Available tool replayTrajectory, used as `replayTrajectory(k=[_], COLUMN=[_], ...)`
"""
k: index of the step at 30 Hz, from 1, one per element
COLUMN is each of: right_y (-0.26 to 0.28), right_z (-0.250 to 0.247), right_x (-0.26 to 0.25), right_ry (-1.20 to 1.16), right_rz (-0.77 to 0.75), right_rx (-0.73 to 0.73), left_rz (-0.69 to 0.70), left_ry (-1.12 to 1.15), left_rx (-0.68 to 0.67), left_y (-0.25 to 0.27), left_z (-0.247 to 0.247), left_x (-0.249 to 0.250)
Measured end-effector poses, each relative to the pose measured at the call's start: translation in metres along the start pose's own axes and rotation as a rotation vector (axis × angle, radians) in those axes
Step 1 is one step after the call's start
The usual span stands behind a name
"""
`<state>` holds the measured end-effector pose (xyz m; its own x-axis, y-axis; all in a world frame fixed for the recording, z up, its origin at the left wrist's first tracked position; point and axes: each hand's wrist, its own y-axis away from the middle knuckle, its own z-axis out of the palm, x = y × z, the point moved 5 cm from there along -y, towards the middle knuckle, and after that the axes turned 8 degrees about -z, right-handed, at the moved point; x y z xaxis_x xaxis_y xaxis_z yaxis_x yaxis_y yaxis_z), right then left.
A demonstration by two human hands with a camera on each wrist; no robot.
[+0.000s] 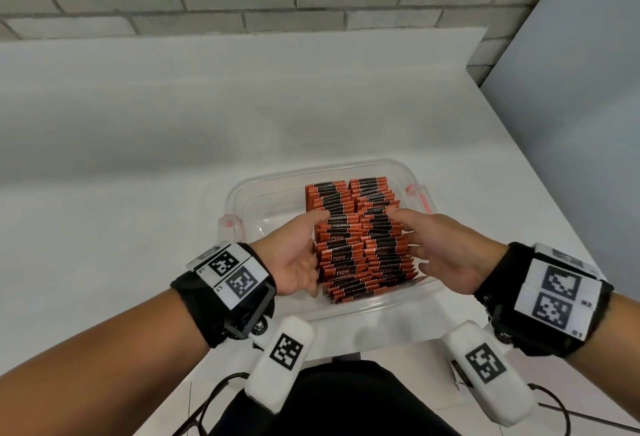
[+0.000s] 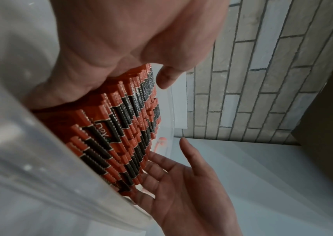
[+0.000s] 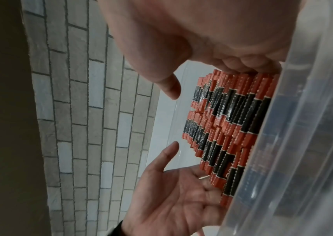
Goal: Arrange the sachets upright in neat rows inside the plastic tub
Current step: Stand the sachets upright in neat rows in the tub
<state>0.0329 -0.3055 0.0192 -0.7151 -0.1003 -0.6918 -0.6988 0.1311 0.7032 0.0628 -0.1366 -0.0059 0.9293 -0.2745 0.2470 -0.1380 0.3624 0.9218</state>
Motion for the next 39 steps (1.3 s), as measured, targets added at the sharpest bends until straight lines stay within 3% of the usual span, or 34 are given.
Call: replayTrajectory(k=[9,21,39], right_y=[-0.007,-0.008,-0.026], right_z=[0.002,0.005,0.001], right_x=[-0.003,0.001,0.004], right_ry=[0.108,0.095,-0.012], right_rz=[0.038,0.036,-0.032], right_rx=[-0.062,-0.035,0.024], left_rz=[-0.017,0.043,0.098], left_ry=[-0.010,-0.002,-0.036], left_rx=[-0.049,-0.091,0.039], left_y=[-0.015,-0.005,-0.011], left_z=[-0.005,0.004,-0.003], left_x=[0.000,-0.001,0.006])
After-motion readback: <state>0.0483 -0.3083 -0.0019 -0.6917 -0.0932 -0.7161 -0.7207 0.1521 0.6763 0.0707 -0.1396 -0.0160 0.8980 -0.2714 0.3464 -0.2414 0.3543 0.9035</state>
